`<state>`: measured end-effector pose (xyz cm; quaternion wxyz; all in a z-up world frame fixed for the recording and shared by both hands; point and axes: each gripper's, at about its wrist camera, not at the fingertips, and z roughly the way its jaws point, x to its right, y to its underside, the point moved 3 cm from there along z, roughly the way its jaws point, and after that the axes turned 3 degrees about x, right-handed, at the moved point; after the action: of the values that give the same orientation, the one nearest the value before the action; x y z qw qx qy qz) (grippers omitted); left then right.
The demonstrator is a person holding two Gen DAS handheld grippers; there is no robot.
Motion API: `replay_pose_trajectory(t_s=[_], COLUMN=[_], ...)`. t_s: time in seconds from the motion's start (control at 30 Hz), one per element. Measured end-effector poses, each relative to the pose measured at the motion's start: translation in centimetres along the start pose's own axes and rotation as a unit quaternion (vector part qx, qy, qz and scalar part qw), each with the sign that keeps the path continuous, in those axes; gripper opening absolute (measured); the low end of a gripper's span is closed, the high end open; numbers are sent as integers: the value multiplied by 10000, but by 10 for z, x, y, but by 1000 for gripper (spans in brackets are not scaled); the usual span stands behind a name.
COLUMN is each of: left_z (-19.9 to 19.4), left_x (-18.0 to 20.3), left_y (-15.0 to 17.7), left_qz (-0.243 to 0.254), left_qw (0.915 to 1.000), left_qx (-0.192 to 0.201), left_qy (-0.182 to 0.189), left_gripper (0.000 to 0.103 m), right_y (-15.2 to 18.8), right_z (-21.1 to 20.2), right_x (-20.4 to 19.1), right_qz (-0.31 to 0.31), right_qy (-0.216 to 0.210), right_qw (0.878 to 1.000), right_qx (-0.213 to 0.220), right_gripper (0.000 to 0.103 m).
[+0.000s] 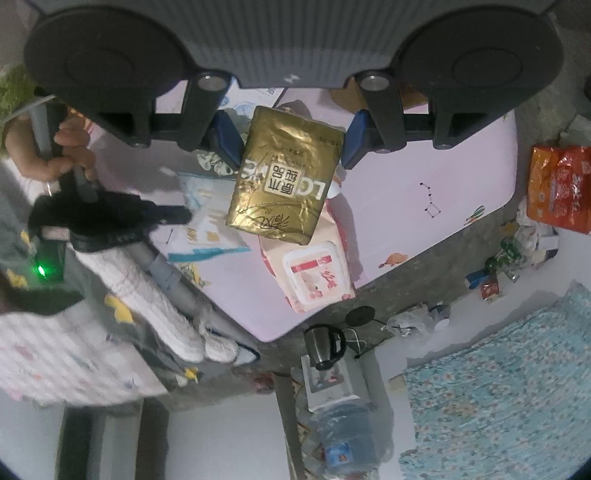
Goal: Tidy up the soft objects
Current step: 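Lift the gold packet with the left tool while the right tool grasps the white cotton-swab bag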
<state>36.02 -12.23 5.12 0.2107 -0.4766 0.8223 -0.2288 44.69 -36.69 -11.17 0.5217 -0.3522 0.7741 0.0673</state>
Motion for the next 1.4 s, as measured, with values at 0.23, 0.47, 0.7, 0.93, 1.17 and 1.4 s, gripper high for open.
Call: replay_pose_trajectory(t_s=[0.23,0.47,0.7,0.93,1.17,1.4], left_z=[-49,-122,-191,-222,-204,-174], left_x=[-15,-31,-50,-84,-121,-149], left_y=[13,41,96,170,243,281], left_qz=[-321,-634,-1008,-1676,-2384,-2775], left_qw=[9992,9960,9895,9772,9639,9555], left_qx=[227,620,1001,1144,961,782], left_qy=[-28,-92,-259,-622,-692,-623], left_gripper=[58,58,58,58,58,58], right_y=[9,35,100,192,282,327], right_z=[-70,-163,-219,-198,-122,-56], right_x=[-10,-52,-117,-180,-212,-218], right_qz=[-6,-420,-1167,-1815,-2468,-3449], right_qy=[-299,-775,-1312,-1683,-970,542], right_qw=[9992,9949,9842,9645,9425,9069], right_qx=[275,481,208,-922,-2033,-2360], right_gripper=[3,3,3,3,3,3])
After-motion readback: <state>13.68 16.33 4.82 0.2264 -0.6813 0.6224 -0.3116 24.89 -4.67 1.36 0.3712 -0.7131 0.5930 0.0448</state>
